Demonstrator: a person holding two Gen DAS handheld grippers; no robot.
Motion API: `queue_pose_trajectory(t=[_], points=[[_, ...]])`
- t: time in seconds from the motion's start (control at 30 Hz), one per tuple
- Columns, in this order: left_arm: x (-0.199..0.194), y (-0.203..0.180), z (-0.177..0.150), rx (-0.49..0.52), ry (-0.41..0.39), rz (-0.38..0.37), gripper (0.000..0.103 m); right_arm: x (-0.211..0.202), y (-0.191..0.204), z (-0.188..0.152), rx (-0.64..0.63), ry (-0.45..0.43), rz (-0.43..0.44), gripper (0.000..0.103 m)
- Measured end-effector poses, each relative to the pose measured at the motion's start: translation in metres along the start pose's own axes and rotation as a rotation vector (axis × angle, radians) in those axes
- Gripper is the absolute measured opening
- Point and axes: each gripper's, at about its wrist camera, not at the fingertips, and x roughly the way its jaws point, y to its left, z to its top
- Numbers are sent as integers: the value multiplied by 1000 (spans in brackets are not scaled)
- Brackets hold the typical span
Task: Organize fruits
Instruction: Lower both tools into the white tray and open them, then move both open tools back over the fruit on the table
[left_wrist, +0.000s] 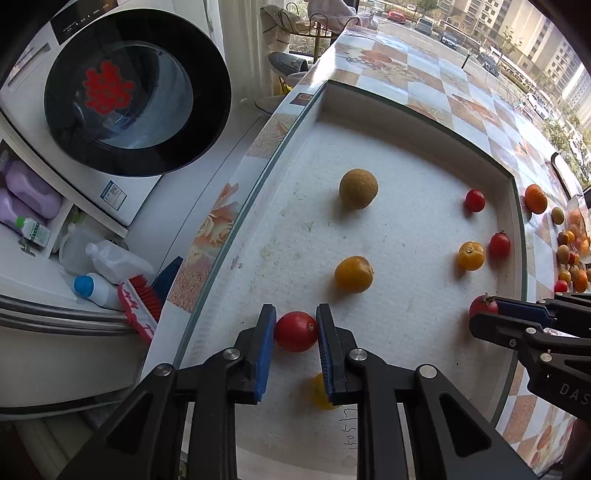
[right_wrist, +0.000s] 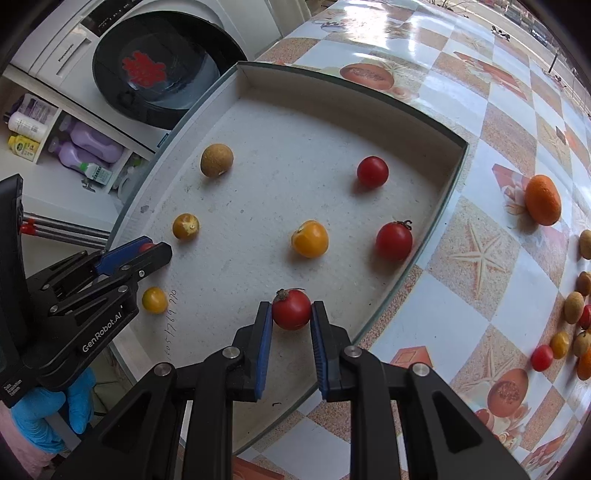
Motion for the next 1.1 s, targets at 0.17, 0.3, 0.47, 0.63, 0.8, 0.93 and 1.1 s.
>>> queue_pose_trajectory(t=[0.17, 0.3, 0.47, 0.63, 0.8, 0.93, 1.1], points=[[-1, 0, 2, 7, -14, 24, 66, 10, 8, 2, -34, 13, -27, 25], [-4, -1, 2, 19, -19, 32, 67, 12, 14, 4, -72, 8, -24, 45], [-6, 0, 4, 16, -16, 41, 68, 1, 28, 2, -123, -35, -19, 80], [-10, -2, 6, 22, -21, 48, 68, -22, 21, -4, -115, -85, -25, 83], [-16, -16, 7, 48, -26, 57, 68, -42, -7, -12, -32, -117, -26, 83], [-28, -36, 9, 90, -44, 44, 68, -54, -35, -24, 62, -125, -25, 87], [-44, -78, 11, 158, -64, 0, 68, -65, -75, -50, 188, -131, -44, 87]])
